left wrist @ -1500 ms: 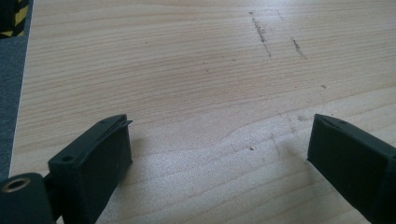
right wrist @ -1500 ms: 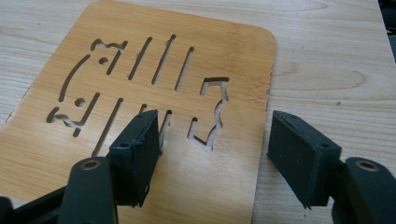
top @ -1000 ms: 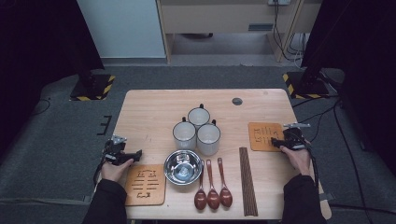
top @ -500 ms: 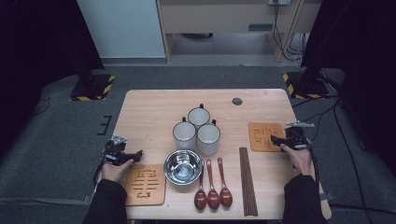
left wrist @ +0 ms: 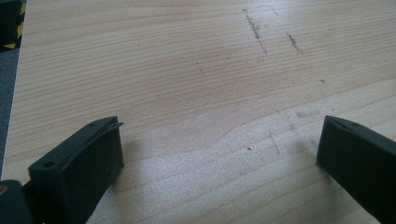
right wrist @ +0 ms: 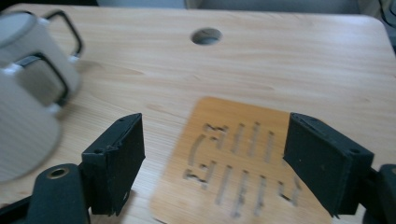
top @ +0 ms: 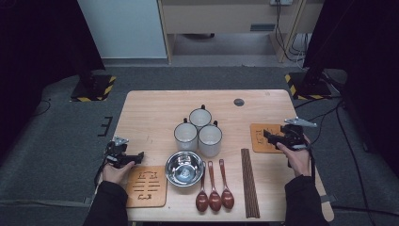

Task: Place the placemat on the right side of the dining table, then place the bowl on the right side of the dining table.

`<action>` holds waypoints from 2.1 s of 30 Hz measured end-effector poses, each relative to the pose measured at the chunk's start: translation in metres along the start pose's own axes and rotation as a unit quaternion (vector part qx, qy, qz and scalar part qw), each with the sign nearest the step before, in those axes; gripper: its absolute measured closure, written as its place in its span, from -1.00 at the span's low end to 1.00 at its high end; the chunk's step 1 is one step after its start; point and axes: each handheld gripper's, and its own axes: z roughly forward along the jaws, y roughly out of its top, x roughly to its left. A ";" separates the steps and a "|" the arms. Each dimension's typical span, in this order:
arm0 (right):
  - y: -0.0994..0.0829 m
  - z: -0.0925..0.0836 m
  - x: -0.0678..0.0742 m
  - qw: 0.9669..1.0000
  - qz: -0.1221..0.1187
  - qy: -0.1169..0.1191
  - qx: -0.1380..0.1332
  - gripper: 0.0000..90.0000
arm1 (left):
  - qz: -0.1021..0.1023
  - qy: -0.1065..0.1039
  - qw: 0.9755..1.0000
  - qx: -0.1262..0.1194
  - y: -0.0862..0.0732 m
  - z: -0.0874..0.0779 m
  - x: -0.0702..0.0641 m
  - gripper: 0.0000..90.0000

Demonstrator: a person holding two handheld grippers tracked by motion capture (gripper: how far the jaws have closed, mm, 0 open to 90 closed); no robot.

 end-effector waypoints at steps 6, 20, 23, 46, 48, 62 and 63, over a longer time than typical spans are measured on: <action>0.008 -0.008 0.033 0.999 -0.004 0.035 -0.012 -0.61 | 0.000 0.000 1.000 0.000 0.000 0.000 0.000 -1.00; 0.008 -0.006 0.114 0.993 -0.056 0.107 -0.011 -0.66 | 0.000 0.000 1.000 0.000 0.000 0.000 0.000 -1.00; 0.007 -0.005 0.123 0.991 -0.062 0.114 -0.009 -0.66 | 0.000 0.000 1.000 0.000 0.000 0.000 0.000 -1.00; -0.026 0.017 0.205 0.978 -0.103 0.176 0.043 -0.64 | 0.003 -0.003 1.000 0.000 0.000 0.000 0.001 -1.00; -0.028 0.018 0.209 0.977 -0.105 0.179 0.048 -0.63 | 0.003 -0.003 1.000 0.000 0.000 0.000 0.001 -1.00; -0.050 0.038 0.237 0.970 -0.134 0.182 0.091 -0.52 | 0.003 -0.003 1.000 0.001 0.000 0.000 0.001 -1.00; -0.050 0.038 0.237 0.970 -0.134 0.182 0.091 -0.52 | 0.003 -0.003 1.000 0.001 0.000 0.000 0.001 -1.00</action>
